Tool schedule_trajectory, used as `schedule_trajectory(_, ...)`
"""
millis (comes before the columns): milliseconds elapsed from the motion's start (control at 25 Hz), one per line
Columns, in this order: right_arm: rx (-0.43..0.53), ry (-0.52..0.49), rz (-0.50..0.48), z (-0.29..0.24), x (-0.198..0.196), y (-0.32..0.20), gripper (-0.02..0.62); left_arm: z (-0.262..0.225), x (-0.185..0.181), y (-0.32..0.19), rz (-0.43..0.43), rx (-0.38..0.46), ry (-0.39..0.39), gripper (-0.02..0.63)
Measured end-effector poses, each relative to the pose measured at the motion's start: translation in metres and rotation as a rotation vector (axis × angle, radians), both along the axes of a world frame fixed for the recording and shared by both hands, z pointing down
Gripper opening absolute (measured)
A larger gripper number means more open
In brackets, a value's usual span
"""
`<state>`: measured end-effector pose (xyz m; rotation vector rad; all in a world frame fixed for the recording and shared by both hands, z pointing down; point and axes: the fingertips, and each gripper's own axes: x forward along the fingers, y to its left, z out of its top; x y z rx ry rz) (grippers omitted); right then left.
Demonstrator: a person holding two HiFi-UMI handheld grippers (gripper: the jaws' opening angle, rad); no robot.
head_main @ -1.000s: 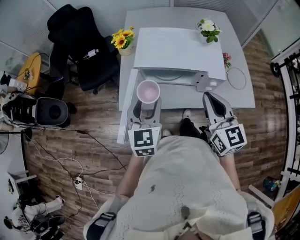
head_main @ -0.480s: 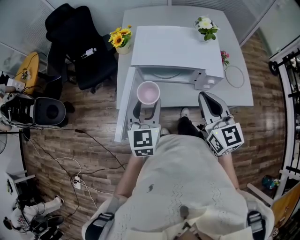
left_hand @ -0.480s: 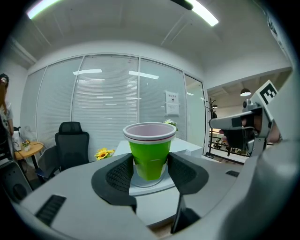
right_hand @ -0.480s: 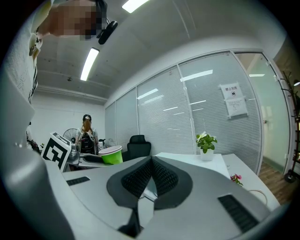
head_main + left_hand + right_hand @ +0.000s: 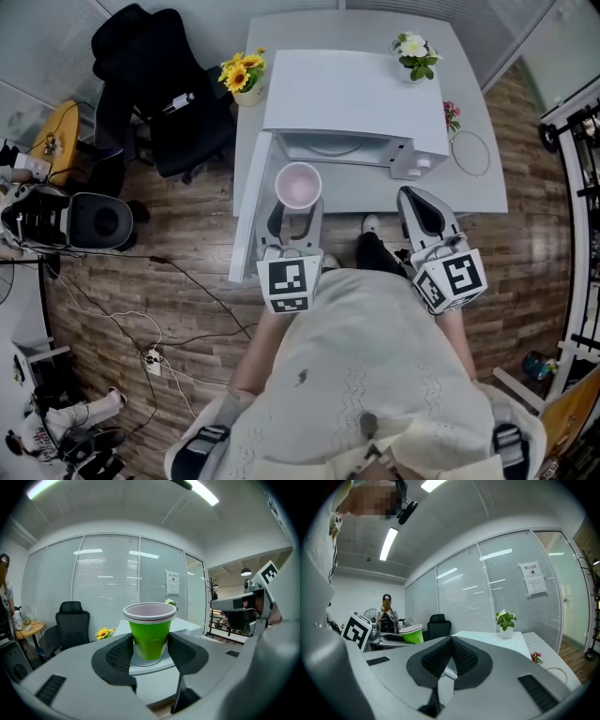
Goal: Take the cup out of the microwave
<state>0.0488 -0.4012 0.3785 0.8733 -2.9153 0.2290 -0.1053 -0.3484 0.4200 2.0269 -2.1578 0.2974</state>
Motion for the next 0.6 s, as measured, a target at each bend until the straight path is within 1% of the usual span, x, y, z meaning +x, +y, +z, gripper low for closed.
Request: schedule_trajectory(600, 0.010, 0.017, -0.003, -0.0024, -0.0003, 0.0040, 0.007, -0.0015, 0.0034, -0.0026, 0.012, 0.005, -0.004, 0.252)
